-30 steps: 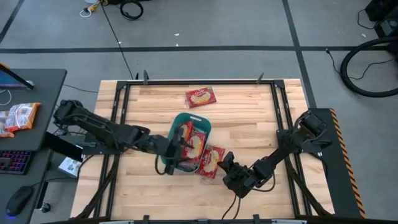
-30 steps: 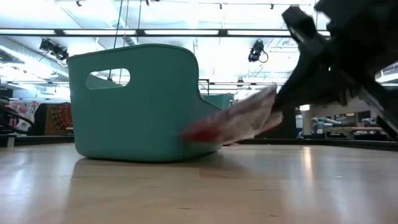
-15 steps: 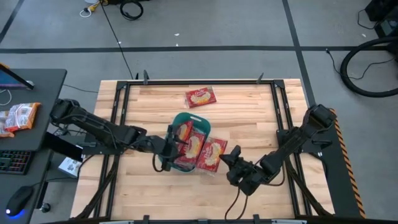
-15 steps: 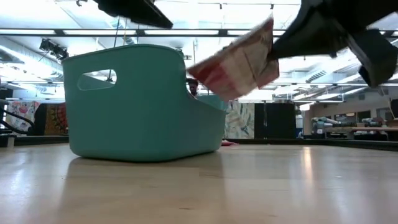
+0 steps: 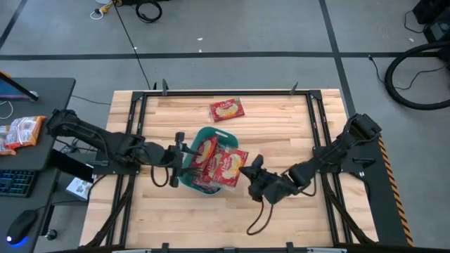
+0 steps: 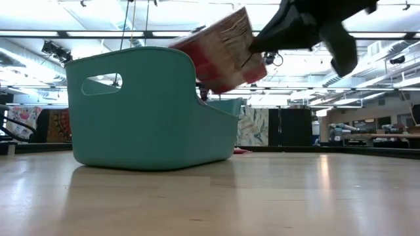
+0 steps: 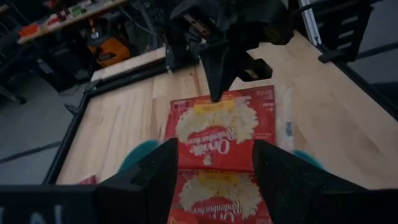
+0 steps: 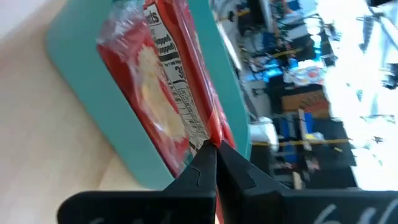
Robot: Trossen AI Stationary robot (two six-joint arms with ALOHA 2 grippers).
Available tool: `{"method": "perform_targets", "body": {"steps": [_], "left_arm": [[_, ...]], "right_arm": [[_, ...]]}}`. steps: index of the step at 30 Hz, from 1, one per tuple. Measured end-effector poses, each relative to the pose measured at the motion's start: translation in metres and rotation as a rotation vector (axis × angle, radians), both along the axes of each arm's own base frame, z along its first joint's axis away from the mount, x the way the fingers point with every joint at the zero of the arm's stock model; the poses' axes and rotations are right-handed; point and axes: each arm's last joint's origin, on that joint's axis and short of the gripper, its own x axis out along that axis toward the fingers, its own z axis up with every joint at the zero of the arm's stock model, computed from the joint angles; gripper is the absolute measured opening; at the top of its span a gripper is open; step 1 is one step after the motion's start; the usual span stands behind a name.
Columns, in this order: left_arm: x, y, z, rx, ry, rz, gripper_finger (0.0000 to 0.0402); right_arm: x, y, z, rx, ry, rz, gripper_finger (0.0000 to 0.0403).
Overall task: Sort popcorn bags into baskets
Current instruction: Put the red popcorn bag into the green bin
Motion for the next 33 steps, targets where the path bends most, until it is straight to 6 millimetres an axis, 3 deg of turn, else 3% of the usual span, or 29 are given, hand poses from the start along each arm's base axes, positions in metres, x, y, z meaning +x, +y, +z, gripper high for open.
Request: {"method": "perform_targets", "body": {"steps": [11, 18, 23, 28, 33], "left_arm": [[-0.002, 0.001, -0.001, -0.009, 0.019, 0.003, 0.0208], [-0.002, 0.001, -0.001, -0.011, 0.014, 0.003, 0.0208], [-0.002, 0.001, -0.001, -0.011, 0.013, 0.004, 0.0208], [-0.002, 0.001, -0.001, -0.011, 0.015, 0.004, 0.0208], [-0.002, 0.001, -0.001, -0.011, 0.016, 0.004, 0.0208]], "right_arm": [[0.022, -0.032, -0.001, 0.127, 0.035, 0.057, 0.0002], [0.035, -0.041, -0.025, 0.144, 0.099, 0.064, 0.0002], [0.052, -0.045, -0.027, 0.120, 0.095, 0.024, 0.0002], [0.072, -0.049, -0.025, 0.102, 0.110, 0.055, 0.0016], [0.085, -0.053, -0.035, 0.095, 0.177, 0.053, 0.0046]]}}
